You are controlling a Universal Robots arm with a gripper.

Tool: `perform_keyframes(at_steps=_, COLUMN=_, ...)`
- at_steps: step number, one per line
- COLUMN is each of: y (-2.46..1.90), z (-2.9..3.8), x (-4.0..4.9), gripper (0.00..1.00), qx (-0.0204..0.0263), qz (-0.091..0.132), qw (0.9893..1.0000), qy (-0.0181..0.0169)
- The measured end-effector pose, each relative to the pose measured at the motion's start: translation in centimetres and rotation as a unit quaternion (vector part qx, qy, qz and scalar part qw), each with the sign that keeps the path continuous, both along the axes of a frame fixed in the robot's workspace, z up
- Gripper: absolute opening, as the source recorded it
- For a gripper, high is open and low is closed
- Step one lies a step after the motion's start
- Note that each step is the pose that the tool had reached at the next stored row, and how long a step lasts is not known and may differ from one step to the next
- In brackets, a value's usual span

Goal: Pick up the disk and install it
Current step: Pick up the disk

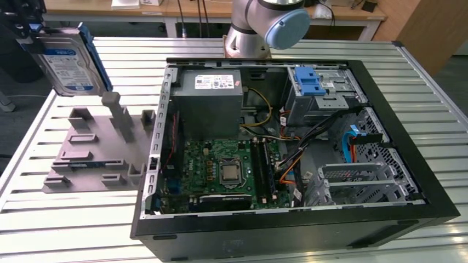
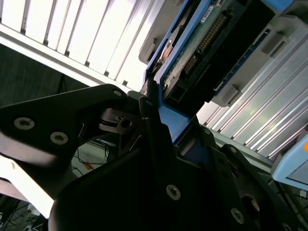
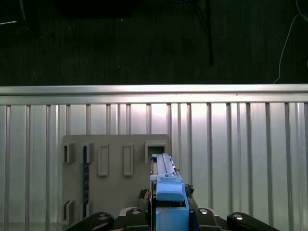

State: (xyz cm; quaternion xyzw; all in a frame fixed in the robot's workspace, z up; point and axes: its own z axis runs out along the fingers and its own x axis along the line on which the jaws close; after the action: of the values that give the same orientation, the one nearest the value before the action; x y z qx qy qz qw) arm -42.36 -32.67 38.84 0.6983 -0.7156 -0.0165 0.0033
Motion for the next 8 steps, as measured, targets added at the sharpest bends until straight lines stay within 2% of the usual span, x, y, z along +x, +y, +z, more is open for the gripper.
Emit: perform_keyframes(at_steps=8, y=0.00, z=0.21, x=0.00, gripper=0.36, qx=0.0000, qz=0.000, qw=1.0000, qy=0.0000)
